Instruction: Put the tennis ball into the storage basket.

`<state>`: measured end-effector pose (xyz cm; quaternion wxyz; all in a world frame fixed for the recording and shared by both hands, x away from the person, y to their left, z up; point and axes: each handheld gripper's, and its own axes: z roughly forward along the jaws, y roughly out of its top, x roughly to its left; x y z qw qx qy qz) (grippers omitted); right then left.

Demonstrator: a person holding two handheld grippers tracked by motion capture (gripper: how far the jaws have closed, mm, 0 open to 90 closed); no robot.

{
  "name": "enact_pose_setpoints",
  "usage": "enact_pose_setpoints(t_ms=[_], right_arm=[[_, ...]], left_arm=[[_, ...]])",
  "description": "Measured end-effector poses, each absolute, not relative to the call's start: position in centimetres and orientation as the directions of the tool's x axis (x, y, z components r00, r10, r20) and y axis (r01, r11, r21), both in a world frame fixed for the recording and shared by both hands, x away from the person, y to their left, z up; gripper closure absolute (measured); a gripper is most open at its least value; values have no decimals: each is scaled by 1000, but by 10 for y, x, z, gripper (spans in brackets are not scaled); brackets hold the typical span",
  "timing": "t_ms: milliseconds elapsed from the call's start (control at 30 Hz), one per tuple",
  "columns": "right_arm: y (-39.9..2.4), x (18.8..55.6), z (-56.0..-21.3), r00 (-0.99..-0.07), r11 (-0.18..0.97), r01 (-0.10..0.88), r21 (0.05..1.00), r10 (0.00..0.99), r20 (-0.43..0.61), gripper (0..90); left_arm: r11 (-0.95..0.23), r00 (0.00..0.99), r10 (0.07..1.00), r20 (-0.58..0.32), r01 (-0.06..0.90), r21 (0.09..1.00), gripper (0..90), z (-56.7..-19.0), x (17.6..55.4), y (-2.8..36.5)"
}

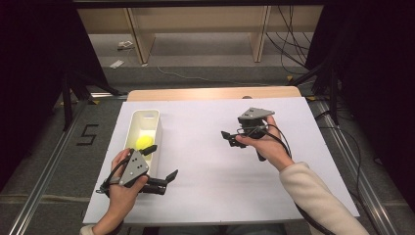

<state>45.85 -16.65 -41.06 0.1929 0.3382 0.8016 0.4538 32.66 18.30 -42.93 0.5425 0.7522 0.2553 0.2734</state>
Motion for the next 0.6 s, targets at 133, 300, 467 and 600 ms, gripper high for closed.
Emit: enact_pose_setpoints(t_ms=[133, 300, 467, 600], right_arm=[[-176, 455, -412, -688, 352, 374, 858, 726, 1, 159], [-191, 450, -415, -667, 340, 385, 858, 745, 4, 159], [-210, 442, -417, -649, 330, 396, 857, 761, 7, 159], [-220, 438, -418, -637, 322, 396, 860, 771, 4, 159]], left_arm=[[-280, 719, 682, 133, 88, 956, 0, -429, 327, 183], [-276, 717, 685, 130, 90, 957, 0, -429, 327, 184], [-275, 715, 687, 130, 90, 957, 0, -430, 327, 184], [-273, 714, 688, 129, 90, 958, 0, -429, 327, 184]])
